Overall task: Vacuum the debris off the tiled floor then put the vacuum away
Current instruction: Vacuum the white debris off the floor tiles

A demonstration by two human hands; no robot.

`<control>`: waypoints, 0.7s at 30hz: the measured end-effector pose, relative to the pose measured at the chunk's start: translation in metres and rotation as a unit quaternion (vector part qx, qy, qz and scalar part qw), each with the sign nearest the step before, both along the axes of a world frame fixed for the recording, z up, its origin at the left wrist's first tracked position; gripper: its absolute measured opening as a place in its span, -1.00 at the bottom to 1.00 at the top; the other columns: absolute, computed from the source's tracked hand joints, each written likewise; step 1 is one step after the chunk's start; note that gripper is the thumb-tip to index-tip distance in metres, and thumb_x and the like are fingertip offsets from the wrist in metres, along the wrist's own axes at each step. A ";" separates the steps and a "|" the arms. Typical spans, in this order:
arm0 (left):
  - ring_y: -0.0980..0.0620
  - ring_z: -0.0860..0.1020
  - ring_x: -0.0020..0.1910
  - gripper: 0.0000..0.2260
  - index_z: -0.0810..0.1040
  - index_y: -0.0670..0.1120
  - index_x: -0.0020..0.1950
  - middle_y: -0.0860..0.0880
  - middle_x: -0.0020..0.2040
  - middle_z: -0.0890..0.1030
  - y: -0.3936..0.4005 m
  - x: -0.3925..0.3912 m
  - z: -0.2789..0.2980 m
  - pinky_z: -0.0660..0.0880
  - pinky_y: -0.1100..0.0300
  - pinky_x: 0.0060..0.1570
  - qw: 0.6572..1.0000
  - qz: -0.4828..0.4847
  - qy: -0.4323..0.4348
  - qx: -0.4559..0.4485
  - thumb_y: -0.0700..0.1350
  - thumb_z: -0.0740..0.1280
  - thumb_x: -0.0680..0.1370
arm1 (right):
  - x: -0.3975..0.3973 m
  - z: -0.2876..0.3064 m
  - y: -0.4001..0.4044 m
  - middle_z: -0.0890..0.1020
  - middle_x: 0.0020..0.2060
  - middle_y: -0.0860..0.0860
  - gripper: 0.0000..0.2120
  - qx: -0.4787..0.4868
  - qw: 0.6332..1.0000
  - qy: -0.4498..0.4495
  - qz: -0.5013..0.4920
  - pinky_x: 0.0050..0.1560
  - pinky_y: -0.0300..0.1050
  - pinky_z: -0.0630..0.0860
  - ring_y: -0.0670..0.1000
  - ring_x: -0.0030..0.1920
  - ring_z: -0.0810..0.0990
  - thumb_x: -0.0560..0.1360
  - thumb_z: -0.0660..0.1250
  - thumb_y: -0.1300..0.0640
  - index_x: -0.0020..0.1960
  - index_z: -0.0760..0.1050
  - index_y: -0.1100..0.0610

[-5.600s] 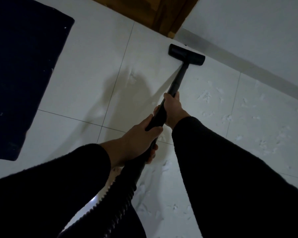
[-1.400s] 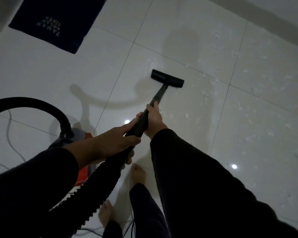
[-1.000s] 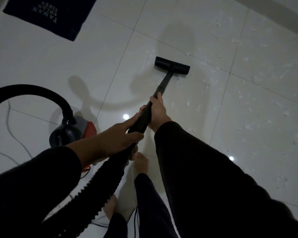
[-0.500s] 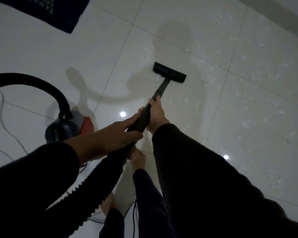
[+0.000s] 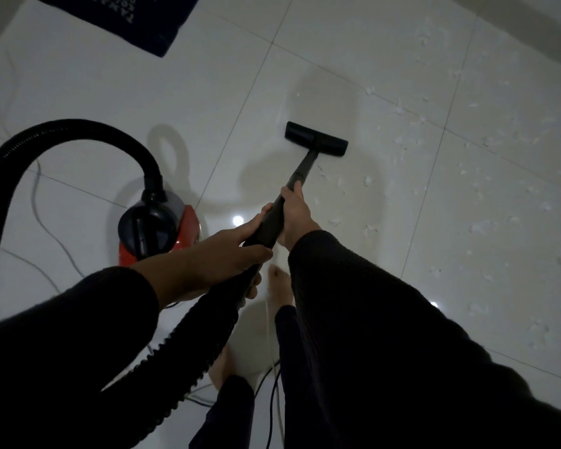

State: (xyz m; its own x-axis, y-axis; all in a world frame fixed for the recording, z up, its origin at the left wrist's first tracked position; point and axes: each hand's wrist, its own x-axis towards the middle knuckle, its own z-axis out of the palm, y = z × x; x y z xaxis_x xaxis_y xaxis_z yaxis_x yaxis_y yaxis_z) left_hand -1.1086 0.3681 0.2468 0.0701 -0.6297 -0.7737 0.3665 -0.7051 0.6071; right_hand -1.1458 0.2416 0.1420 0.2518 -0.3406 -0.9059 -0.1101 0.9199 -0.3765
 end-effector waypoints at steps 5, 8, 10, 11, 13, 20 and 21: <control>0.06 0.54 -0.47 -0.41 0.04 0.25 0.50 -0.16 -0.28 0.51 0.029 -0.015 -0.005 0.49 0.23 -0.49 1.000 -0.027 0.008 -0.004 -0.16 0.21 0.59 | -0.021 -0.005 0.027 0.44 -0.03 0.10 -0.50 -0.002 1.000 0.005 -0.028 -0.33 -0.15 0.48 -0.02 -0.34 0.39 0.65 0.17 0.18 0.49 0.22 -0.22; 0.04 0.53 -0.45 -0.40 0.01 0.27 0.49 -0.16 -0.29 0.50 0.050 -0.029 0.001 0.49 0.24 -0.49 0.999 -0.038 0.007 0.001 -0.16 0.20 0.59 | -0.038 -0.003 0.049 0.44 -0.08 0.10 -0.51 0.006 0.999 0.005 -0.035 -0.34 -0.14 0.48 -0.02 -0.34 0.40 0.64 0.17 0.16 0.47 0.24 -0.24; 0.03 0.54 -0.44 -0.39 0.01 0.29 0.48 -0.15 -0.30 0.50 0.063 -0.038 0.006 0.49 0.22 -0.48 0.999 -0.046 0.007 0.005 -0.17 0.20 0.59 | -0.050 0.000 0.062 0.43 -0.16 0.09 -0.52 0.009 0.999 0.006 -0.039 -0.33 -0.14 0.48 -0.02 -0.35 0.40 0.64 0.18 0.16 0.47 0.25 -0.24; 0.03 0.54 -0.44 -0.39 0.01 0.30 0.48 -0.15 -0.30 0.51 0.068 -0.042 0.007 0.50 0.21 -0.48 0.999 -0.049 0.011 0.006 -0.16 0.21 0.59 | -0.055 0.002 0.068 0.42 -0.17 0.09 -0.52 0.010 0.999 0.008 -0.040 -0.33 -0.14 0.48 -0.02 -0.35 0.40 0.64 0.18 0.16 0.46 0.26 -0.24; 0.04 0.55 -0.44 -0.40 0.02 0.30 0.47 -0.15 -0.30 0.50 0.074 -0.049 0.009 0.49 0.20 -0.48 0.998 -0.053 0.017 0.005 -0.16 0.21 0.59 | -0.065 0.005 0.076 0.42 -0.15 0.09 -0.51 0.010 0.999 0.010 -0.040 -0.32 -0.14 0.48 -0.02 -0.35 0.40 0.64 0.18 0.16 0.47 0.25 -0.24; 0.07 0.53 -0.48 -0.42 0.06 0.30 0.47 -0.13 -0.31 0.47 0.079 -0.078 0.016 0.46 0.27 -0.52 0.999 -0.045 0.020 0.009 -0.17 0.20 0.59 | -0.095 0.013 0.084 0.43 -0.08 0.09 -0.49 0.015 0.999 0.011 -0.047 -0.38 -0.16 0.48 -0.03 -0.37 0.41 0.63 0.17 0.17 0.47 0.22 -0.26; 0.08 0.52 -0.49 -0.42 0.07 0.29 0.47 -0.13 -0.31 0.47 0.080 -0.081 0.017 0.45 0.28 -0.52 0.999 -0.045 0.017 0.010 -0.18 0.20 0.60 | -0.099 0.013 0.085 0.43 -0.07 0.09 -0.49 0.017 0.999 0.011 -0.049 -0.39 -0.17 0.48 -0.03 -0.38 0.41 0.63 0.17 0.17 0.47 0.23 -0.27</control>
